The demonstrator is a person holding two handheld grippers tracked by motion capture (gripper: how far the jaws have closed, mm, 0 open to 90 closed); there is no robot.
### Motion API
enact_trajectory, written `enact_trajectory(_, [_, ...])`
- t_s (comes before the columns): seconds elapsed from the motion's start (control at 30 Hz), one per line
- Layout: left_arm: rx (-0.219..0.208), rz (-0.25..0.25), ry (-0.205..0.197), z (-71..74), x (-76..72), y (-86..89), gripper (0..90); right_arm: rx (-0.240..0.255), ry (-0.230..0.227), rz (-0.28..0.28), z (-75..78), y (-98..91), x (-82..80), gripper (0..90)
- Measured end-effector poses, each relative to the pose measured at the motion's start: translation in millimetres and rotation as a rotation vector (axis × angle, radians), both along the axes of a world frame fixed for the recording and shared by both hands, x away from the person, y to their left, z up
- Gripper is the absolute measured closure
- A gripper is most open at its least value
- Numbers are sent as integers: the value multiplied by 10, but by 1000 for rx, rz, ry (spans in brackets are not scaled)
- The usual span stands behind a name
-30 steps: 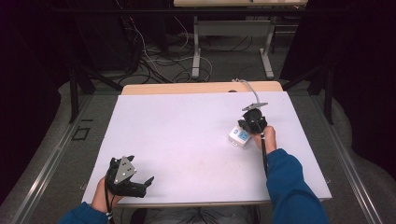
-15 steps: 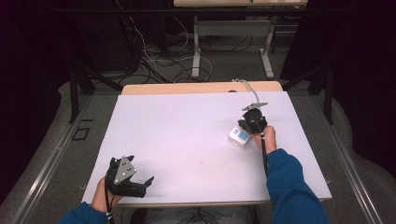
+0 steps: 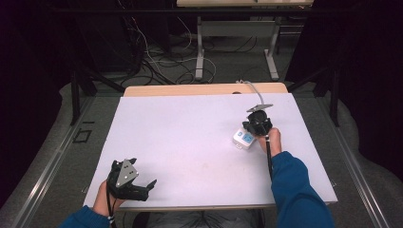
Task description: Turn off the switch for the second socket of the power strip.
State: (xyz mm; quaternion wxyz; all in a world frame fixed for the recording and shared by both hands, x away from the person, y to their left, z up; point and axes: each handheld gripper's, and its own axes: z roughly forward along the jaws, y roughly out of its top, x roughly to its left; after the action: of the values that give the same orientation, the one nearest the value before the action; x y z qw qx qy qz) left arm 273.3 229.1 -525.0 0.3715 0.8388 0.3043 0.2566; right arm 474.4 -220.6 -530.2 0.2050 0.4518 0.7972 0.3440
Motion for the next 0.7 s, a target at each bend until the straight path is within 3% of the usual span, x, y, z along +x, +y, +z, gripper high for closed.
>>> enact_trajectory(0.53, [-7,-1,1,1,-3,6,1,1,1,-1,2,2,-3,900])
enact_trajectory(0.7, [-6,-1,1,2,-3,4,1,0,-17,7,21,-5,-16,900])
